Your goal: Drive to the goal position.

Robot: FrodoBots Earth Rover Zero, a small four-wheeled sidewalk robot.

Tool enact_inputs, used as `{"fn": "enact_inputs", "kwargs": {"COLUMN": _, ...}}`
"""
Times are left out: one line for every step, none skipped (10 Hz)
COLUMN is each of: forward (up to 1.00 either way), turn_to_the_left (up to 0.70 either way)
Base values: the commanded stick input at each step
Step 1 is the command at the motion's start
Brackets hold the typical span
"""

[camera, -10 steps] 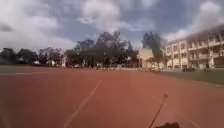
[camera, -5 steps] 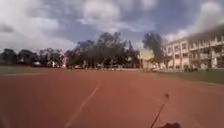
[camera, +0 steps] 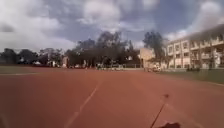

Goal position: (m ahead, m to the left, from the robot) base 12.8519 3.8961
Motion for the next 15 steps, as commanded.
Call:
{"fn": "enact_inputs", "kwargs": {"forward": 0.7, "turn_to_the_left": 0.0}}
{"fn": "enact_inputs", "kwargs": {"forward": 0.7, "turn_to_the_left": 0.0}}
{"fn": "enact_inputs", "kwargs": {"forward": 0.7, "turn_to_the_left": 0.0}}
{"fn": "enact_inputs", "kwargs": {"forward": 0.7, "turn_to_the_left": 0.0}}
{"fn": "enact_inputs", "kwargs": {"forward": 0.7, "turn_to_the_left": 0.0}}
{"fn": "enact_inputs", "kwargs": {"forward": 0.7, "turn_to_the_left": 0.0}}
{"fn": "enact_inputs", "kwargs": {"forward": 0.7, "turn_to_the_left": 0.0}}
{"fn": "enact_inputs", "kwargs": {"forward": 0.7, "turn_to_the_left": 0.0}}
{"fn": "enact_inputs", "kwargs": {"forward": 0.7, "turn_to_the_left": 0.0}}
{"fn": "enact_inputs", "kwargs": {"forward": 0.7, "turn_to_the_left": 0.0}}
{"fn": "enact_inputs", "kwargs": {"forward": 0.7, "turn_to_the_left": 0.0}}
{"fn": "enact_inputs", "kwargs": {"forward": 0.7, "turn_to_the_left": 0.0}}
{"fn": "enact_inputs", "kwargs": {"forward": 0.7, "turn_to_the_left": 0.0}}
{"fn": "enact_inputs", "kwargs": {"forward": 0.7, "turn_to_the_left": 0.0}}
{"fn": "enact_inputs", "kwargs": {"forward": 0.7, "turn_to_the_left": 0.0}}
